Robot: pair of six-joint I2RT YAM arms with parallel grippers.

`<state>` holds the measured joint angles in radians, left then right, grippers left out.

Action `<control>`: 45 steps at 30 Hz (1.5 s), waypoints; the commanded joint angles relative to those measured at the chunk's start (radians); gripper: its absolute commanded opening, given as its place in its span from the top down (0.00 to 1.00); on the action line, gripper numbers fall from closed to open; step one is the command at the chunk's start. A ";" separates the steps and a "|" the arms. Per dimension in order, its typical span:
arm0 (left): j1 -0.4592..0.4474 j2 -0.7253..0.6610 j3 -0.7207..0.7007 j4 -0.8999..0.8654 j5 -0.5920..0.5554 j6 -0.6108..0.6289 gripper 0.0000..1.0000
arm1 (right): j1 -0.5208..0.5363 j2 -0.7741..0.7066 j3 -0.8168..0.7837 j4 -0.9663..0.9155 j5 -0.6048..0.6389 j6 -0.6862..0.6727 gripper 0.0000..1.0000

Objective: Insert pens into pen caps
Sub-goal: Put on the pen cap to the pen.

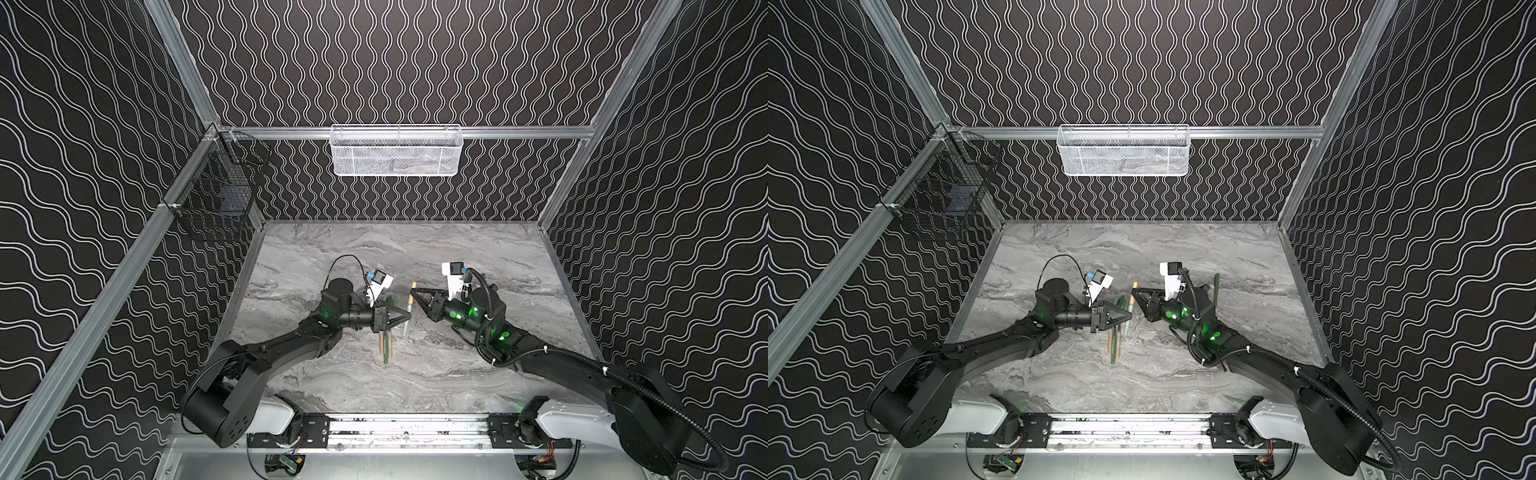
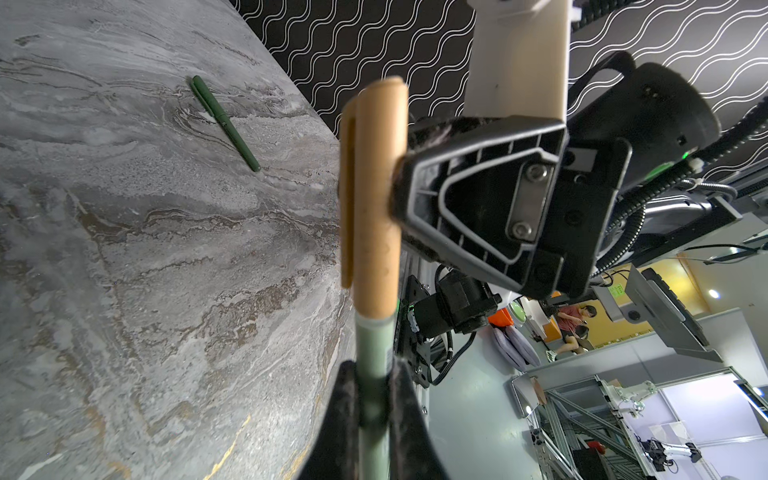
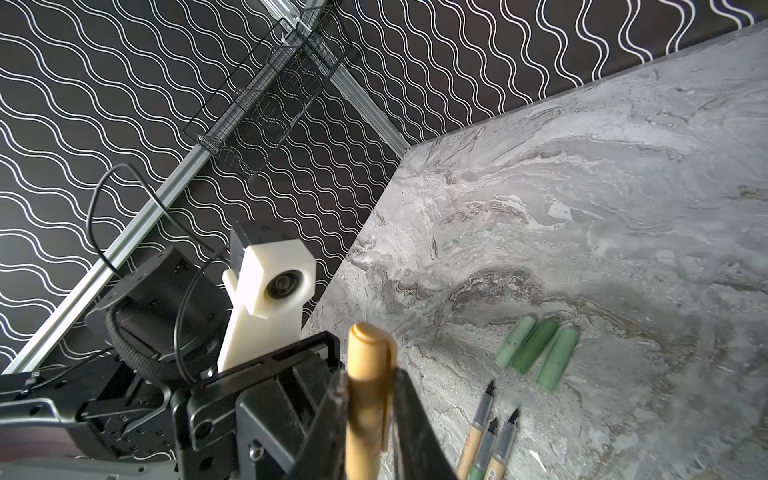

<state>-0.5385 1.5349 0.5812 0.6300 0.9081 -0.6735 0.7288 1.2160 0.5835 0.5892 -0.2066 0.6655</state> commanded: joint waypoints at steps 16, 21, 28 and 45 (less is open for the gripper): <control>-0.007 -0.073 0.029 -0.165 -0.133 0.124 1.00 | 0.018 -0.021 0.215 -0.306 0.075 -0.052 0.36; -0.023 -0.107 0.038 -0.235 -0.173 0.170 1.00 | 0.018 0.057 0.325 -0.460 0.140 -0.063 0.35; -0.031 -0.134 0.042 -0.292 -0.225 0.208 1.00 | 0.020 0.118 0.387 -0.517 0.091 -0.056 0.43; -0.031 -0.148 0.048 -0.312 -0.256 0.229 1.00 | 0.033 0.187 0.443 -0.579 0.058 -0.066 0.65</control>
<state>-0.5697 1.3903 0.6205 0.3119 0.6624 -0.4679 0.7586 1.3941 0.9974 0.0219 -0.1410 0.6094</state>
